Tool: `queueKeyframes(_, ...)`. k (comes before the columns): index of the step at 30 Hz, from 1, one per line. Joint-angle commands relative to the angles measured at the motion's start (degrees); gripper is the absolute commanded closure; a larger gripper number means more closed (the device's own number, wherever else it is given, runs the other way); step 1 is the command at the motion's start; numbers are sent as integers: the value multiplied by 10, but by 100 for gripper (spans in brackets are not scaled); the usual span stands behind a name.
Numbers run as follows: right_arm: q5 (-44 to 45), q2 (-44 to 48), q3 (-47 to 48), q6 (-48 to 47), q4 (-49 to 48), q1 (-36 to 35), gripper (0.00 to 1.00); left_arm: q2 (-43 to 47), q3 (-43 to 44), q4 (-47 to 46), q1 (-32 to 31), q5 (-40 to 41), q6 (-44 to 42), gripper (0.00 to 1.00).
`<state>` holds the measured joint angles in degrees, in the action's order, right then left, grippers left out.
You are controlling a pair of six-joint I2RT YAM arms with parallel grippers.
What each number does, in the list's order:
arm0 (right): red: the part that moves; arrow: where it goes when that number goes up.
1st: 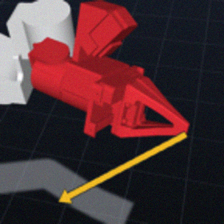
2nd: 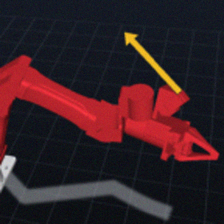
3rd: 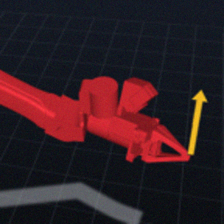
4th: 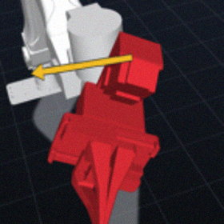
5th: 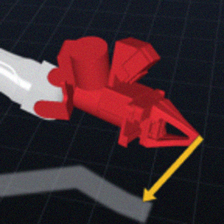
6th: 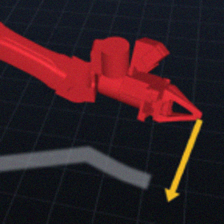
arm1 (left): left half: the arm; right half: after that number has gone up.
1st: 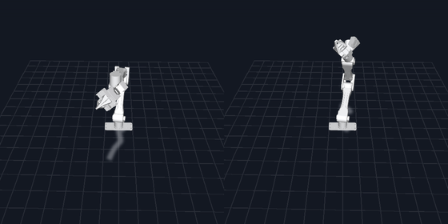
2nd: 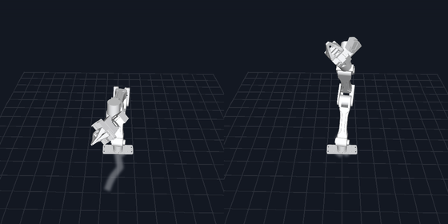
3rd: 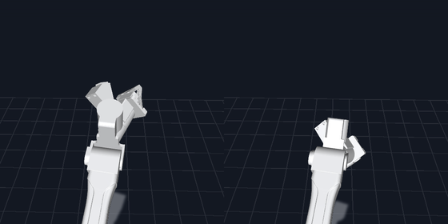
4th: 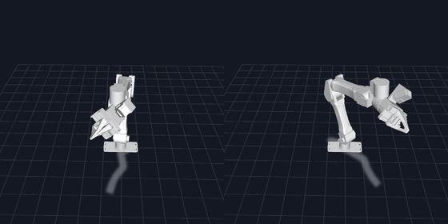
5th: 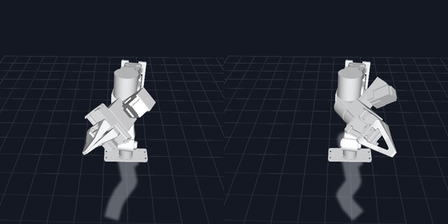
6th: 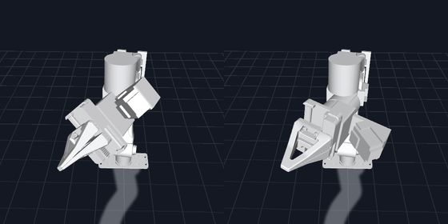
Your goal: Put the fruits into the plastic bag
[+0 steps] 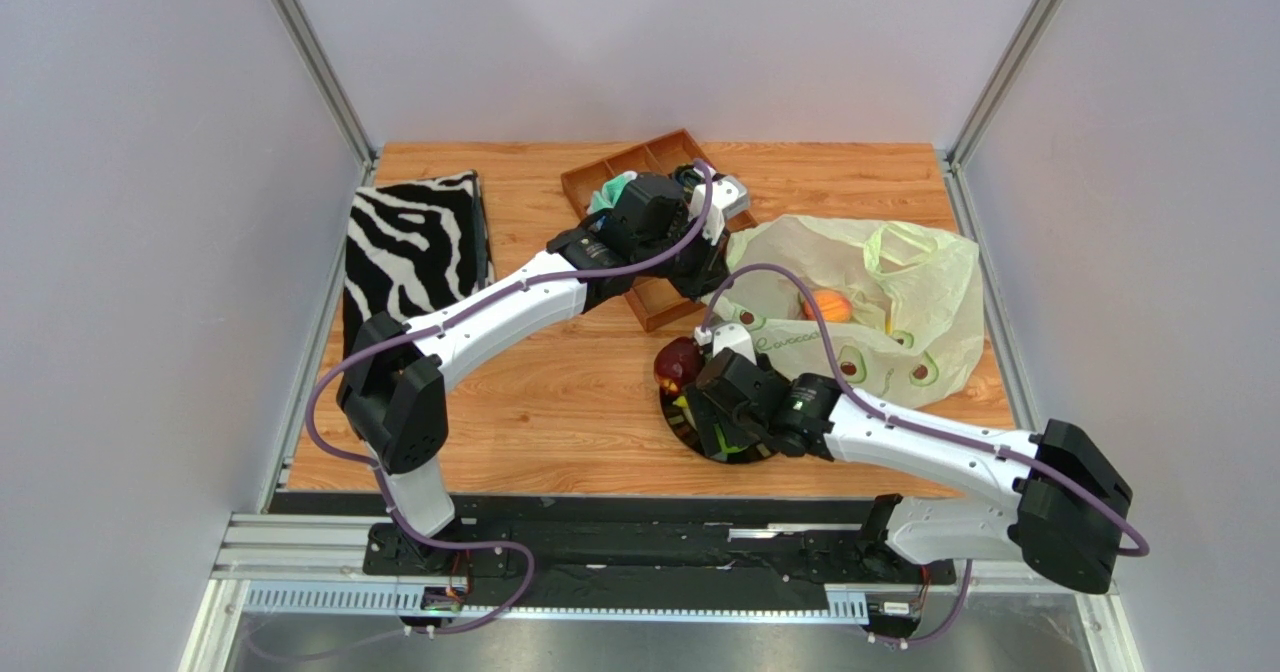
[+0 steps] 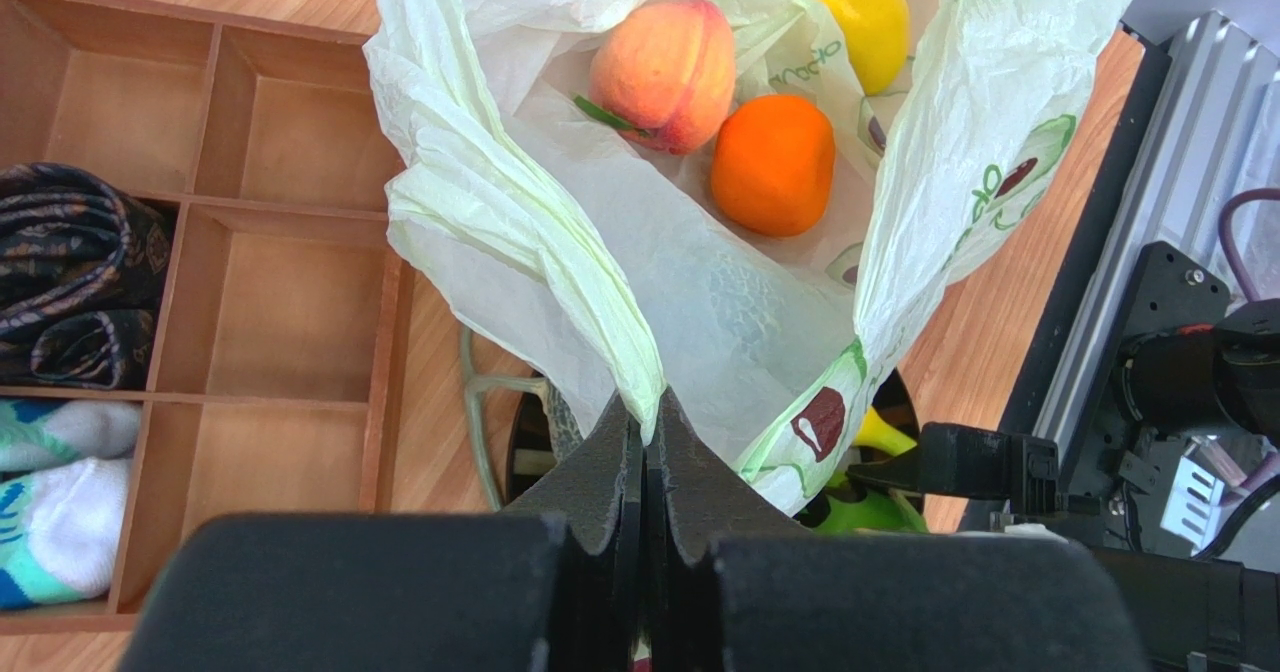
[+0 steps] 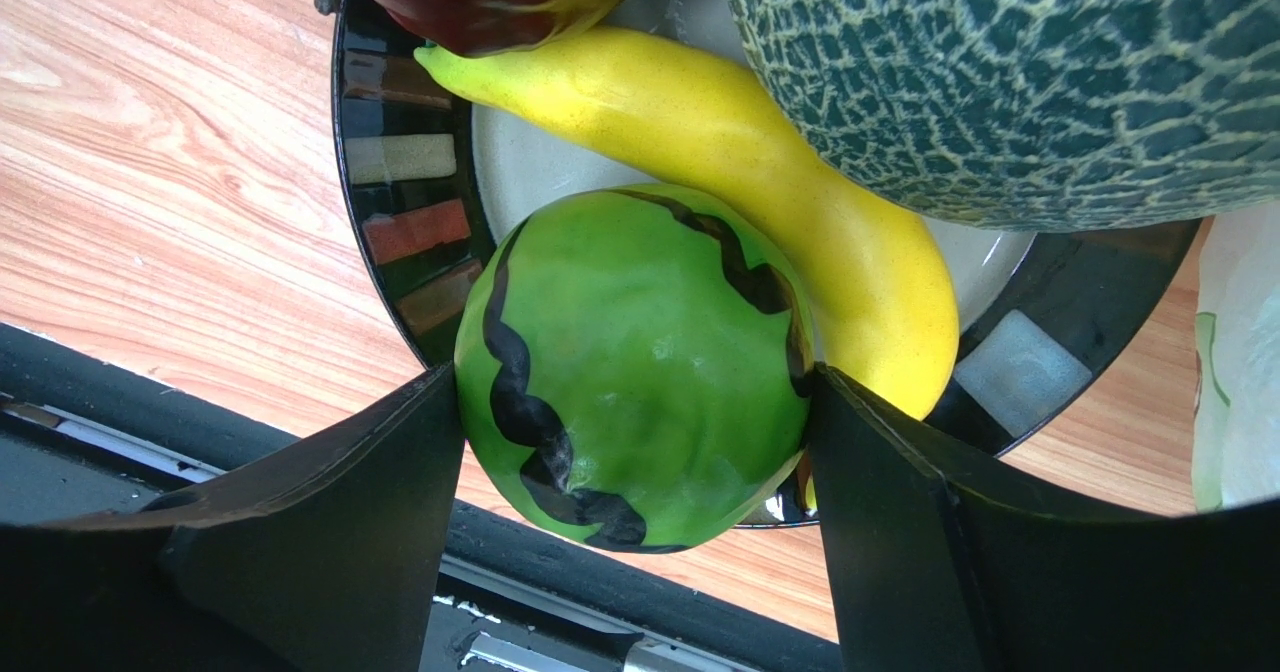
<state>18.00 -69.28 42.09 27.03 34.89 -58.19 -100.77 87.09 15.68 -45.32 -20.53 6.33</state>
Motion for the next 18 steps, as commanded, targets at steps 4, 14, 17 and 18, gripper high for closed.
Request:
queueKeyframes(4, -10, 23, 39, 0, 41, -29, 52, 1, 25, -3, 2, -10, 4, 100)
queueKeyframes(14, -89, 207, 61, -60, -37, -23, 55, 2, 25, -3, 2, -11, 5, 100)
queueKeyframes(17, -93, 230, 79, -80, -37, 7, 55, 3, 25, -3, 2, -11, 5, 100)
queueKeyframes(18, -105, 231, 84, -91, -38, 33, 55, 3, 25, -4, 2, -13, 7, 100)
